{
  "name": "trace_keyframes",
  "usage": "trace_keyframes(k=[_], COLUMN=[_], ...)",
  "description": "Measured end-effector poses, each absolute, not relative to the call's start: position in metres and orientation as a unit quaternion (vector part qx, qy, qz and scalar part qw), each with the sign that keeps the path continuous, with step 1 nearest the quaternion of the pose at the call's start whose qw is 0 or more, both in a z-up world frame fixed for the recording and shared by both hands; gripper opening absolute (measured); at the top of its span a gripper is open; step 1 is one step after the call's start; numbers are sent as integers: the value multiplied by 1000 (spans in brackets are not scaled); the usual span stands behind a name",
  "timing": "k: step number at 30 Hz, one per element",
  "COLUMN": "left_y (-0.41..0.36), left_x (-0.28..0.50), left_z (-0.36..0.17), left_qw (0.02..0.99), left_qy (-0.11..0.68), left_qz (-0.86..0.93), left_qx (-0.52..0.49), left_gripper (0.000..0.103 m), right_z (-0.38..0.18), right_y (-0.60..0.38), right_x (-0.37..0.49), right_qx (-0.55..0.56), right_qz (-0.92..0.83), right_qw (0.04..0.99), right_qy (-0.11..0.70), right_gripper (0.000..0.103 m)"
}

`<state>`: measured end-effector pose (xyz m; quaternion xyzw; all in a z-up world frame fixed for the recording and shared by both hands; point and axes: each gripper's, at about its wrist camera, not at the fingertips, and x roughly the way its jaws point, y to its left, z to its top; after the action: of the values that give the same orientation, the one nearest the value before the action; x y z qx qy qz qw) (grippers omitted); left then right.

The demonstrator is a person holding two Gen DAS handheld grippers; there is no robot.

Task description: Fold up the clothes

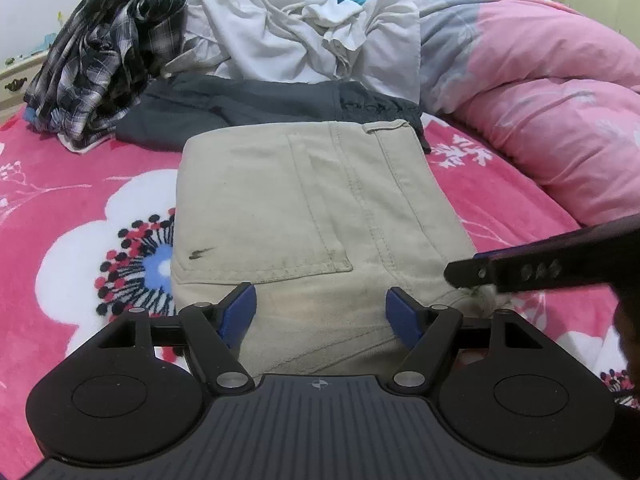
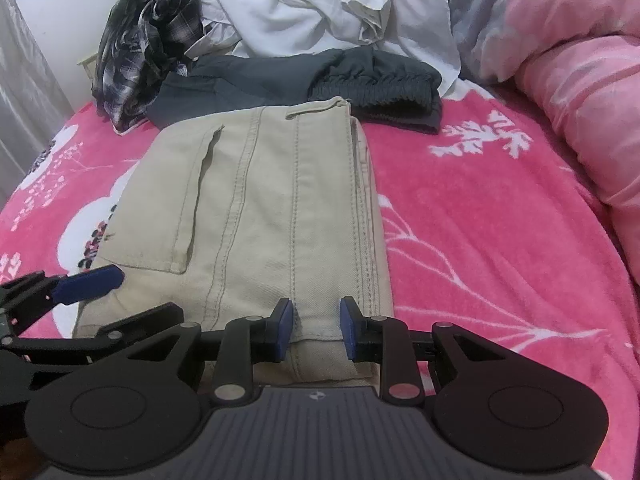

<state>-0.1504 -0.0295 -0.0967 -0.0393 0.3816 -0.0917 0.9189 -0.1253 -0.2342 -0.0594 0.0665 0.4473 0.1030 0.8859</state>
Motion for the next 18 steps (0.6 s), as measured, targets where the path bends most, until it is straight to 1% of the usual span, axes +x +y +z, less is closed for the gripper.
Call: trace_keyframes(k=[4,8,11,14,16,18], left_y=[-27,-27,-26,-26,-26,-25], left_x=[-149,-148,-148,-148,-147,-146], left_z=[-96,-96,-96,-96,-96,-96], left_qw=[916,915,915,914,914,914], left_qy=[386,388,388,389,388,388], left_qz=[-92,-92,-95,-95,-97,-98], left_qx=[-53,-57,-60,-62,-64,-69], left_gripper=[74,75,75,75,75,75], right_z=[-50,-35,-26,-45,-69,-90], right_y=[-241,-228,-217,-200,-199,-199], right_x=[-121,-80,-50,-22,-3,8], right_qx=[83,65,51,28,23,22], right_qz=[109,122,132,133,119,115], right_qw=[889,900,908,903,893,885], right_qy=[437,413,395,407,434,450], right_gripper=[28,29,28,27,21,20])
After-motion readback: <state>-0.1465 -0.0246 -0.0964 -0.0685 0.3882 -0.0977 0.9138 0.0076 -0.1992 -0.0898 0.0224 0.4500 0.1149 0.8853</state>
